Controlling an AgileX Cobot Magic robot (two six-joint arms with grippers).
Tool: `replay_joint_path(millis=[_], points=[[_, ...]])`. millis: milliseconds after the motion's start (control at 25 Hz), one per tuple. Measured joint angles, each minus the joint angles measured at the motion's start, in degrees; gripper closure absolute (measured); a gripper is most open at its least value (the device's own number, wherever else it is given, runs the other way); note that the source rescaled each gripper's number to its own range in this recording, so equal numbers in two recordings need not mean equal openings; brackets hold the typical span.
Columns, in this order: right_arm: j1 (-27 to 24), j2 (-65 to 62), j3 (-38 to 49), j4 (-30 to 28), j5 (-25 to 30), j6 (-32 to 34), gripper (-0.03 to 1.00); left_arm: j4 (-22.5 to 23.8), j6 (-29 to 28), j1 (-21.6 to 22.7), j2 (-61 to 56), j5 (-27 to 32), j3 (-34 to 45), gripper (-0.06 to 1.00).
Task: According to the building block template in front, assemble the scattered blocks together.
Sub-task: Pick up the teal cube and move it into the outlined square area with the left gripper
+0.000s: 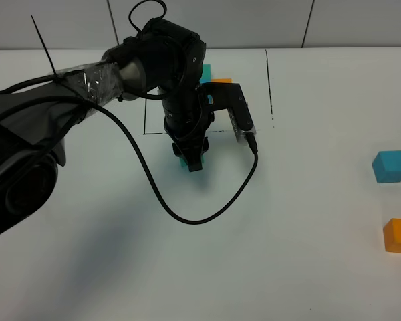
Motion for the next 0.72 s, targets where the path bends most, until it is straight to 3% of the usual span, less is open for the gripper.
replay_joint_path(millis=[360,720], points=[[0.0,0.0,0.0,0.05,0.0,0.0,0.23,0.0,3.81,0.05,0.56,-4.27,0.0,0.94],[0.0,0.0,0.0,0.23,0.0,0.0,0.23,-0.23,4.86,0.05,1.03,-4.24,0.0,0.94]])
